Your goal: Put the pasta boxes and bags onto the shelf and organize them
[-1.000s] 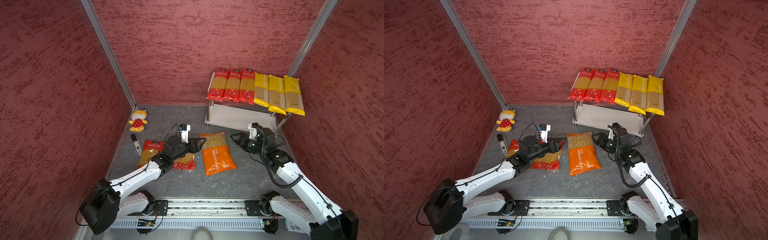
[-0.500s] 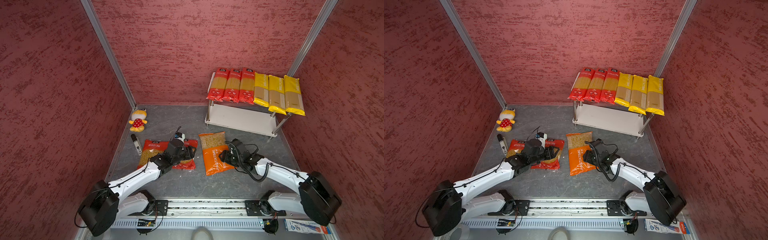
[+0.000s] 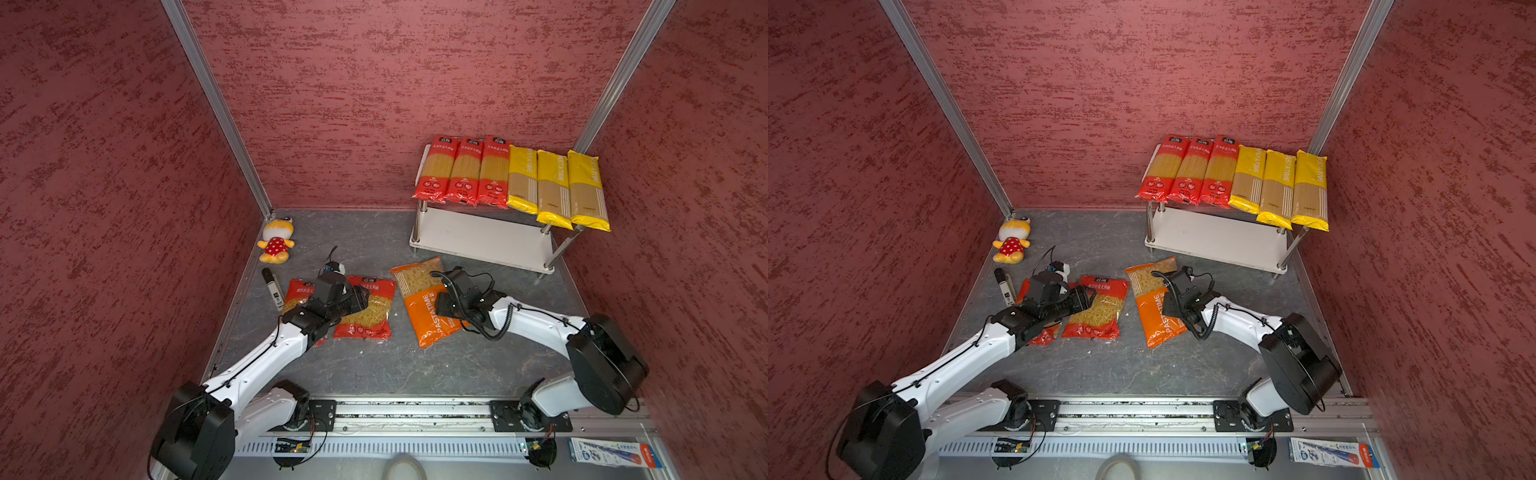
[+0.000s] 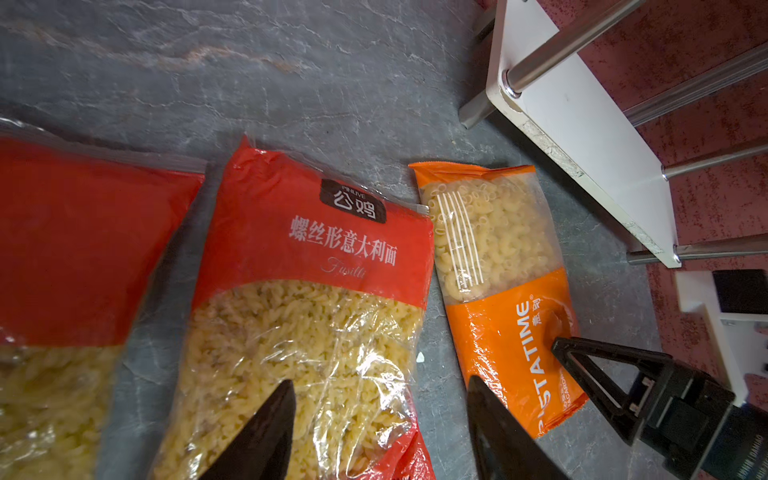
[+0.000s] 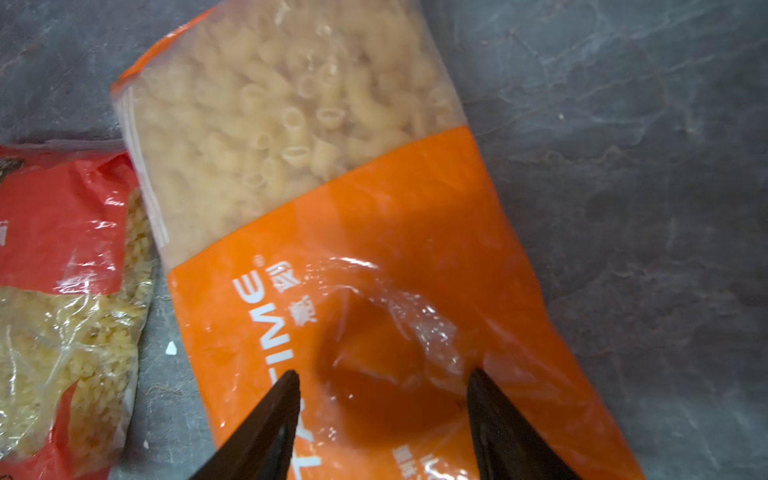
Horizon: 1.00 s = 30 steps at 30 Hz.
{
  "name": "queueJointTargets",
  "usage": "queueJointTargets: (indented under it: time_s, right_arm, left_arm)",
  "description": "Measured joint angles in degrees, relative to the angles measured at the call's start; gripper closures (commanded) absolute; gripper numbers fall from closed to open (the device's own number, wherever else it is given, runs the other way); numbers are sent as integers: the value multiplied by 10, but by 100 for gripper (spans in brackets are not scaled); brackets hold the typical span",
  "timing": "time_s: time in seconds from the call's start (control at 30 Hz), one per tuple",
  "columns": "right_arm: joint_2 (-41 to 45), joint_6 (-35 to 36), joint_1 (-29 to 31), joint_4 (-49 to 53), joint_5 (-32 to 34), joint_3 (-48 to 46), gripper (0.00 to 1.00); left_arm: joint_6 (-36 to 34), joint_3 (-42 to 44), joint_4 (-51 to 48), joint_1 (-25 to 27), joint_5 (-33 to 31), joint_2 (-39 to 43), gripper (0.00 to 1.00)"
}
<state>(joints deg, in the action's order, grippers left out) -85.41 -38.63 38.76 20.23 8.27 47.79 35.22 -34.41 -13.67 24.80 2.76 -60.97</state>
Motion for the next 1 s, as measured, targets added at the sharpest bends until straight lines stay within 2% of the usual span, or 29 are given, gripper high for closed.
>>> queueJointTargets:
  time_s: [0.13,0.23,0.4,0.53,0.67,0.8,1.0]
  right_arm:
    - [-13,12,42,21,24,52,35]
    - [-54,14,62,16,21,92,35]
    - [-127,15,70,-7,7,129,34]
    - [-148,20,61,-10,3,130,34]
    - [-130,26,42,-43,-8,94,34]
    - [-77,36,6,-59,-7,28,34]
    - [8,32,-41,6,-1,-29,35]
  left_arm:
    - [-1,0,0,-35,12,1,33]
    - [1,0,0,-50,15,1,32]
    - [5,4,-1,-52,14,1,26]
    - [5,17,-6,-52,5,7,22]
    - [5,26,-9,-56,-1,11,21]
    - [5,26,-10,-64,-1,11,20]
    - [12,26,-8,-87,7,10,19]
